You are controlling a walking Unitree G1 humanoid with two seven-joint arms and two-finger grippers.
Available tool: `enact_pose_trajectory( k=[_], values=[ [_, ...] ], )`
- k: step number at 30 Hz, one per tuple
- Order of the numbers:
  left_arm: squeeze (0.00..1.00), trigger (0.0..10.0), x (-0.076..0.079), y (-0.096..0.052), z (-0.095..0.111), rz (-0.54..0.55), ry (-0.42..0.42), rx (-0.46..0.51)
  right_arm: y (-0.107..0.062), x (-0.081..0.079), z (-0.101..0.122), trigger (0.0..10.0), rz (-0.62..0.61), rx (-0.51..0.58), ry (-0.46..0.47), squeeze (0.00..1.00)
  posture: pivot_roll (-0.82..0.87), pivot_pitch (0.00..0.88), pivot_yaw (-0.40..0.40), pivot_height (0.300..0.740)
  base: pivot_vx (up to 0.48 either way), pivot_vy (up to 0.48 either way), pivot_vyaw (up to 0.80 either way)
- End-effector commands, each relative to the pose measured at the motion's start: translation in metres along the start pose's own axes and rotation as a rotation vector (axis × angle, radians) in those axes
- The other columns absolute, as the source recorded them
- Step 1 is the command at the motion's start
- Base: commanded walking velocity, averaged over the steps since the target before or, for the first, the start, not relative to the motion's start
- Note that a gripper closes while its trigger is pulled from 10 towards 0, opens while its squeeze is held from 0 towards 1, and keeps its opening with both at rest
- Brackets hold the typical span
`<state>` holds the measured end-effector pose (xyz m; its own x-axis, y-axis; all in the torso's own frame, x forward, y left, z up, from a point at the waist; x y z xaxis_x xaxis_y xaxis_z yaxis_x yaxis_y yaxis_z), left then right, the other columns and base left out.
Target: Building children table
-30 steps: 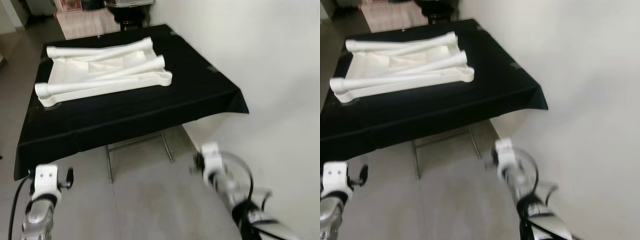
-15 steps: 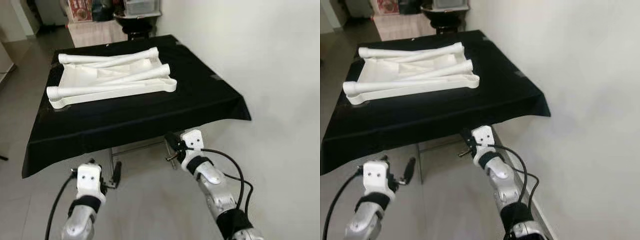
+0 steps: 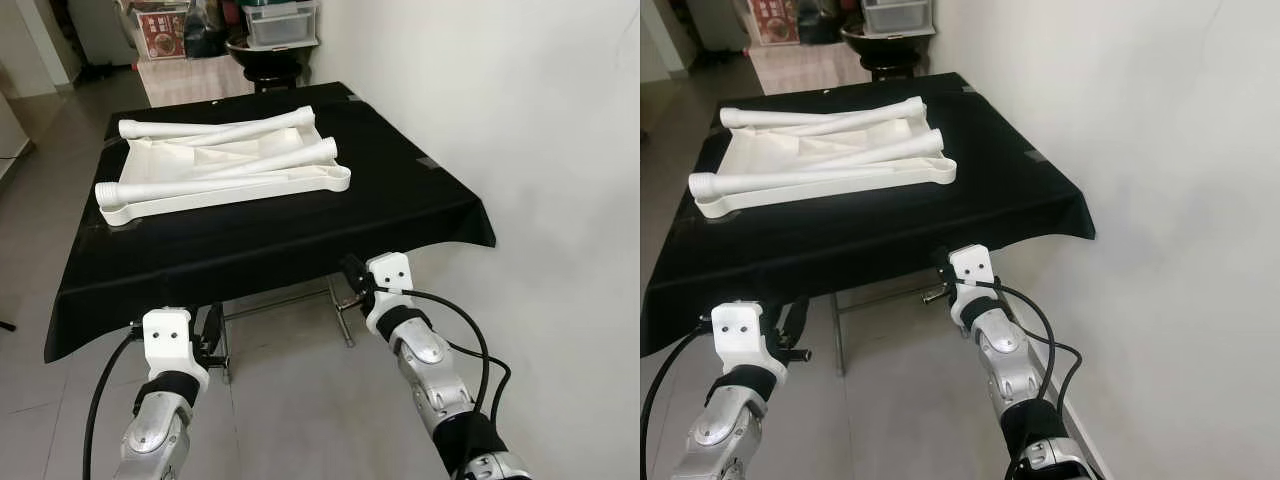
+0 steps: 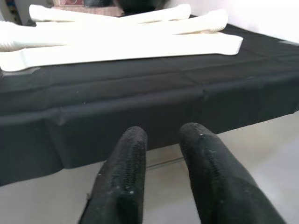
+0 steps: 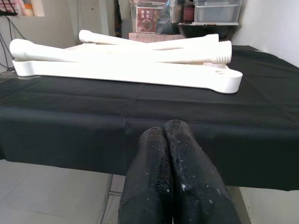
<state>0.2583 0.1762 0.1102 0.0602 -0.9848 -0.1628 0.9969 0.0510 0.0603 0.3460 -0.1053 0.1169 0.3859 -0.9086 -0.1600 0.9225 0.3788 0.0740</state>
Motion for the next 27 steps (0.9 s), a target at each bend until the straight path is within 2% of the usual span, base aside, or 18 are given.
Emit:
enact_pose_trajectory(
  k=[1,17,21,26,27],
  values=[
    [0.0,0.0,0.0,0.001,-0.004,-0.007,-0.004,-0.031,-0.001,0.0,-0.001,10.0,0.004,0.004,0.019,1.0,0.01,0.0,0.034,0.74,0.0,0.0,0.0],
    [0.0,0.0,0.01,0.003,-0.003,-0.049,-0.001,-0.057,0.002,-0.011,0.005,10.0,0.101,0.015,-0.041,1.0,0.01,0.0,0.038,0.74,0.0,0.0,0.0],
    [0.0,0.0,0.009,0.005,-0.003,-0.042,-0.036,-0.07,0.002,-0.011,0.006,10.0,0.113,0.013,-0.05,1.0,0.01,0.0,0.036,0.74,0.0,0.0,0.0],
    [0.0,0.0,0.01,0.005,-0.002,-0.06,-0.039,-0.073,0.002,-0.012,0.006,10.0,0.123,0.012,-0.049,1.0,0.01,0.0,0.035,0.74,0.0,0.0,0.0],
    [0.0,4.7,0.01,0.006,0.0,-0.06,-0.024,-0.075,0.002,-0.011,0.006,10.0,0.121,0.011,-0.048,1.0,0.01,0.0,0.034,0.74,0.0,0.0,0.0]
  ],
)
Point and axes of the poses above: a point about 5 cm out from each wrist's last joint towards the gripper, its own y axis pointing out of the wrist towards the gripper, its own z axis along the axis of the wrist's last joint, x = y × z, the point moved 1 cm from there along y, pointing out of the wrist towards the gripper, and after that the axes turned 15 degrees about y, right-handed, at the moved point
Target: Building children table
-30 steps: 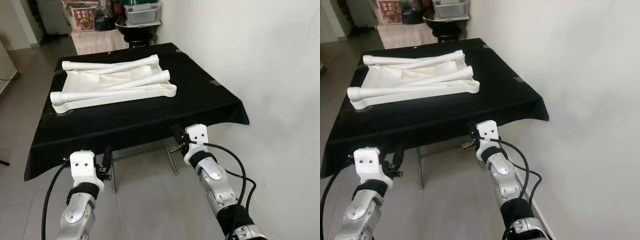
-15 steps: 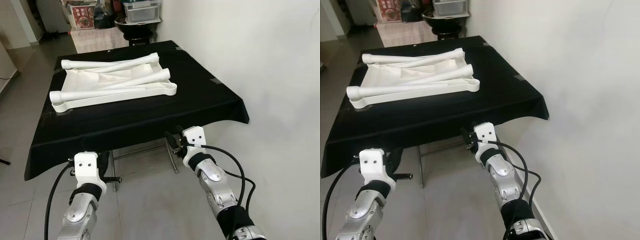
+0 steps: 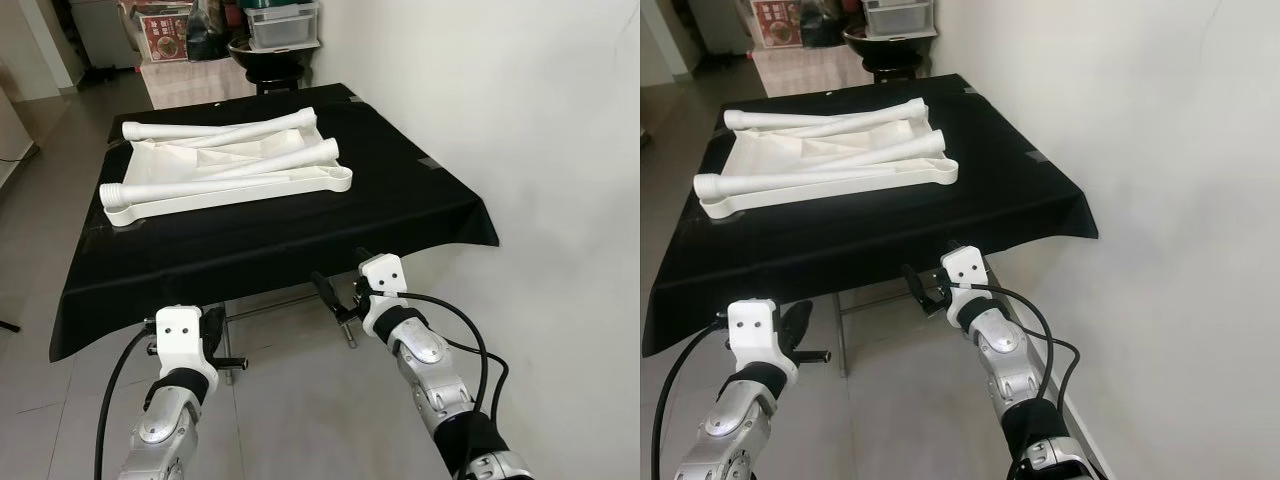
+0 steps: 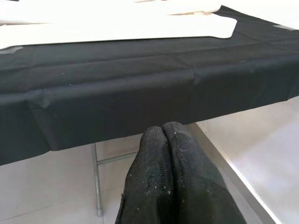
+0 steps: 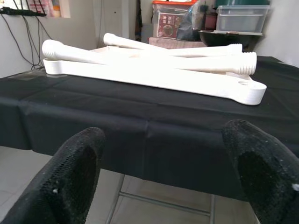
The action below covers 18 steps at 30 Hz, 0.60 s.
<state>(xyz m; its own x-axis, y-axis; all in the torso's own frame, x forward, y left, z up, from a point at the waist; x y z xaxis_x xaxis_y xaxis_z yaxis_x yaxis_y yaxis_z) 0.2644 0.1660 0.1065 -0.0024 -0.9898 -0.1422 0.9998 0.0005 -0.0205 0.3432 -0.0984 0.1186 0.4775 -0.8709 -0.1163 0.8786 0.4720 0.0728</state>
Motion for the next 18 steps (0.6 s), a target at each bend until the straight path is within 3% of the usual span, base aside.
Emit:
enact_pose_trajectory(
  k=[1,2,4,5,6,7,11,14,18],
  values=[
    [0.0,4.7,-0.001,0.001,0.003,0.005,0.009,-0.005,0.003,-0.003,0.006,10.0,0.017,0.025,-0.013,1.0,0.01,0.0,0.034,0.74,0.0,0.0,0.0],
    [0.0,10.0,-0.001,0.001,0.005,0.007,0.036,-0.007,0.003,0.0,0.007,10.0,-0.008,0.026,-0.013,1.0,0.01,0.0,0.031,0.74,0.0,0.0,0.0],
    [0.0,10.0,0.0,0.002,0.007,0.006,0.078,0.0,0.004,0.005,0.006,10.0,-0.05,0.008,0.0,1.0,0.01,0.0,0.031,0.74,0.0,0.0,0.0],
    [0.0,10.0,0.002,0.001,0.009,-0.003,0.085,0.017,0.005,0.009,0.005,10.0,-0.074,-0.007,0.007,0.86,0.01,0.0,0.031,0.74,0.0,0.0,0.0],
    [0.0,10.0,0.002,0.001,0.009,-0.003,0.085,0.017,0.005,0.009,0.005,10.0,-0.074,-0.007,0.007,0.86,0.01,0.0,0.031,0.74,0.0,0.0,0.0],
    [0.0,10.0,0.003,0.001,0.01,-0.009,0.086,0.029,0.005,0.011,0.004,10.0,-0.087,-0.017,0.012,0.0,0.01,0.0,0.031,0.74,0.0,0.0,0.0],
    [0.0,10.0,0.006,-0.002,0.009,-0.036,0.04,0.024,0.007,0.012,0.002,10.0,-0.097,-0.055,-0.008,0.0,0.0,0.0,0.035,0.74,0.0,0.0,0.0],
    [0.0,10.0,0.005,0.0,0.011,-0.025,0.031,0.028,0.007,0.005,0.003,10.0,-0.027,-0.042,-0.026,0.0,0.0,0.0,0.035,0.74,0.357,0.0,0.76],
    [0.0,10.0,0.006,0.001,0.015,-0.035,0.033,0.038,0.007,0.005,0.002,10.0,-0.014,-0.047,0.024,0.0,0.0,0.0,0.038,0.74,0.407,0.0,0.0]
  ],
)
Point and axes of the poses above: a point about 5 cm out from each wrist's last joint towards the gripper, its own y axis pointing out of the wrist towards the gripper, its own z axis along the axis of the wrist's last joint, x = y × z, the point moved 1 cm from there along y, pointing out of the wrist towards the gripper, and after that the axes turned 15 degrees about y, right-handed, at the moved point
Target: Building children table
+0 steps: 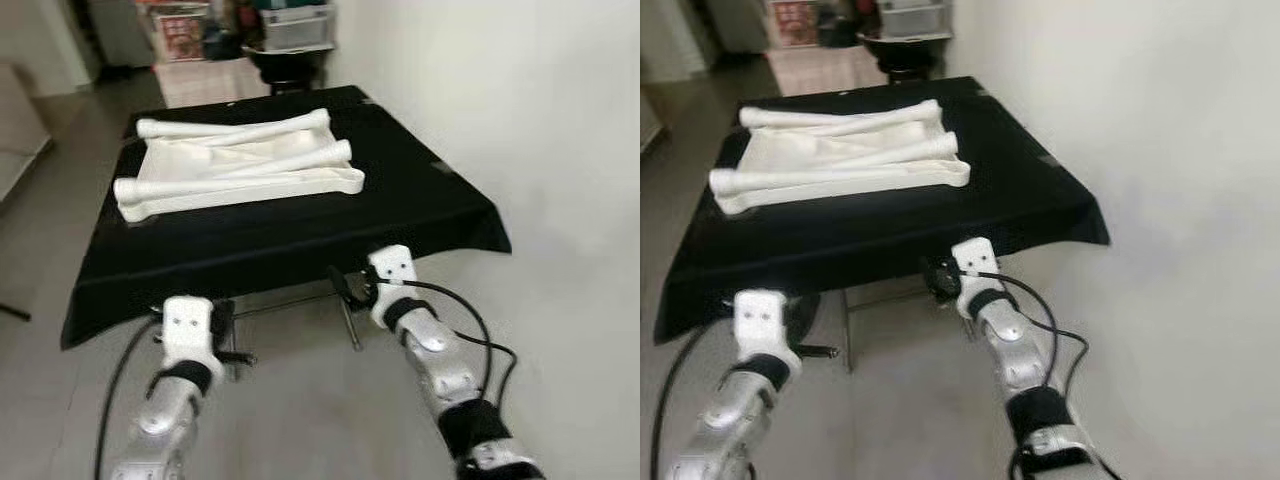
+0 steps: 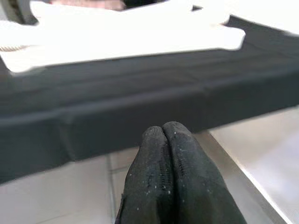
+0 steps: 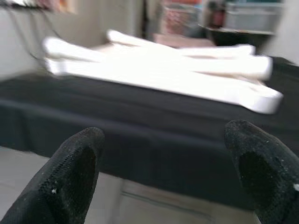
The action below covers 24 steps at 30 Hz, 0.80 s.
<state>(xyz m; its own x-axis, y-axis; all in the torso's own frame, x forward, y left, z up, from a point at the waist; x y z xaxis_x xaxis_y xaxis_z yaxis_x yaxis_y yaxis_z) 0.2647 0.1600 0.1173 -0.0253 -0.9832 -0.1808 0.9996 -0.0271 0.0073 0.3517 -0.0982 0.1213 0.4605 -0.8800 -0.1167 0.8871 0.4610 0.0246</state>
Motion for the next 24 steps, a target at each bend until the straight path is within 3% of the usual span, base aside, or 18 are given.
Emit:
enact_pose_trajectory(
  k=[1,5,16,18,22,24],
  values=[
    [0.0,10.0,0.002,0.001,0.004,-0.012,-0.007,0.006,-0.001,0.002,0.0,10.0,0.006,-0.001,0.024,0.0,0.0,0.0,0.038,0.74,0.409,0.0,0.0],
    [0.0,10.0,0.005,0.002,0.006,-0.027,0.002,0.011,-0.001,-0.003,0.0,10.0,0.035,0.009,0.003,0.0,0.0,0.0,0.039,0.74,0.41,0.0,0.79],
    [0.0,10.0,0.006,0.004,0.011,-0.045,0.011,0.027,0.002,-0.007,0.017,10.0,0.087,0.071,0.012,0.0,0.0,0.0,0.043,0.74,0.41,0.0,0.0],
    [0.0,10.0,0.007,0.004,0.012,-0.047,0.013,0.028,0.001,-0.012,0.019,10.0,0.17,0.051,-0.048,0.0,0.0,0.0,0.042,0.74,0.409,0.0,0.8],
    [0.0,10.0,0.008,0.004,0.012,-0.049,0.014,0.028,0.002,-0.013,0.028,10.0,0.204,0.069,-0.043,0.0,0.0,0.0,0.041,0.74,0.399,0.0,0.8],
    [0.0,10.0,0.008,0.003,0.012,-0.05,0.014,0.028,0.005,-0.013,0.042,10.0,0.217,0.109,-0.044,0.0,0.0,0.0,0.04,0.74,0.396,0.0,0.4]
  ],
)
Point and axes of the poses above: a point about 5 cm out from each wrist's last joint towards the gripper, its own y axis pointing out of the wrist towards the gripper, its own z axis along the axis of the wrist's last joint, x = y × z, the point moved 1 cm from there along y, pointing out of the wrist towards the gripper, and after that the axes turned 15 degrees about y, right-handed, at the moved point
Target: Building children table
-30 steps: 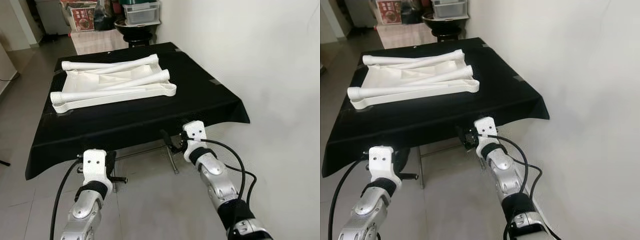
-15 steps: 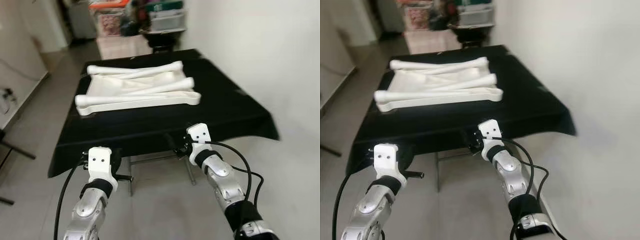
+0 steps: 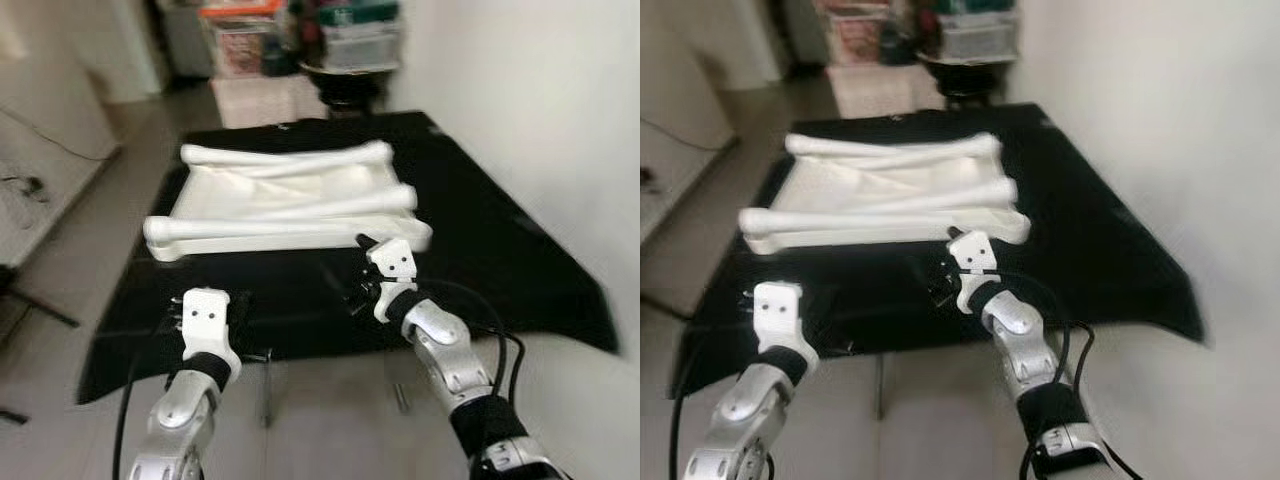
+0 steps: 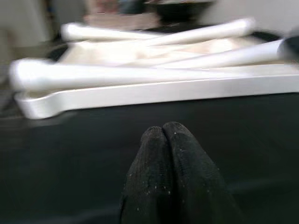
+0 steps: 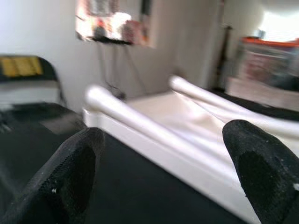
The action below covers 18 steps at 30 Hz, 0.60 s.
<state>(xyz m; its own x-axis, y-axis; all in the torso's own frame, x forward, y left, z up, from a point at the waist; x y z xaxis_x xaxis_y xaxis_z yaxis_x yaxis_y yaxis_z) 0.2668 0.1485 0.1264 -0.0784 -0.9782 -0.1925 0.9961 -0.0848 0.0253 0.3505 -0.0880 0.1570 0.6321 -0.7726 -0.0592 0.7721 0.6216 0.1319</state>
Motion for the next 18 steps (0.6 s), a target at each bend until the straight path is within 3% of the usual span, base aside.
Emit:
enact_pose_trajectory(
  k=[1,7,10,18],
  values=[
    [0.0,10.0,-0.001,0.001,0.001,0.003,0.004,-0.001,0.001,0.002,0.008,10.0,0.01,0.02,-0.005,0.0,0.0,0.0,0.04,0.74,0.394,0.0,0.0],
    [0.0,10.0,0.0,0.001,0.003,-0.007,0.006,0.001,0.01,-0.001,0.027,10.0,0.082,-0.032,-0.153,0.0,0.01,0.0,0.039,0.74,0.393,0.0,0.0],
    [0.0,10.0,0.002,0.001,0.004,-0.021,0.004,0.006,0.012,-0.004,0.031,10.0,0.153,-0.139,-0.302,0.0,0.01,0.0,0.036,0.74,0.389,0.0,0.0],
    [0.0,10.0,0.005,0.002,0.003,-0.028,-0.01,0.0,0.014,0.001,0.05,10.0,0.184,-0.214,-0.464,0.0,0.01,0.0,0.022,0.74,0.326,0.0,0.0]
  ],
)
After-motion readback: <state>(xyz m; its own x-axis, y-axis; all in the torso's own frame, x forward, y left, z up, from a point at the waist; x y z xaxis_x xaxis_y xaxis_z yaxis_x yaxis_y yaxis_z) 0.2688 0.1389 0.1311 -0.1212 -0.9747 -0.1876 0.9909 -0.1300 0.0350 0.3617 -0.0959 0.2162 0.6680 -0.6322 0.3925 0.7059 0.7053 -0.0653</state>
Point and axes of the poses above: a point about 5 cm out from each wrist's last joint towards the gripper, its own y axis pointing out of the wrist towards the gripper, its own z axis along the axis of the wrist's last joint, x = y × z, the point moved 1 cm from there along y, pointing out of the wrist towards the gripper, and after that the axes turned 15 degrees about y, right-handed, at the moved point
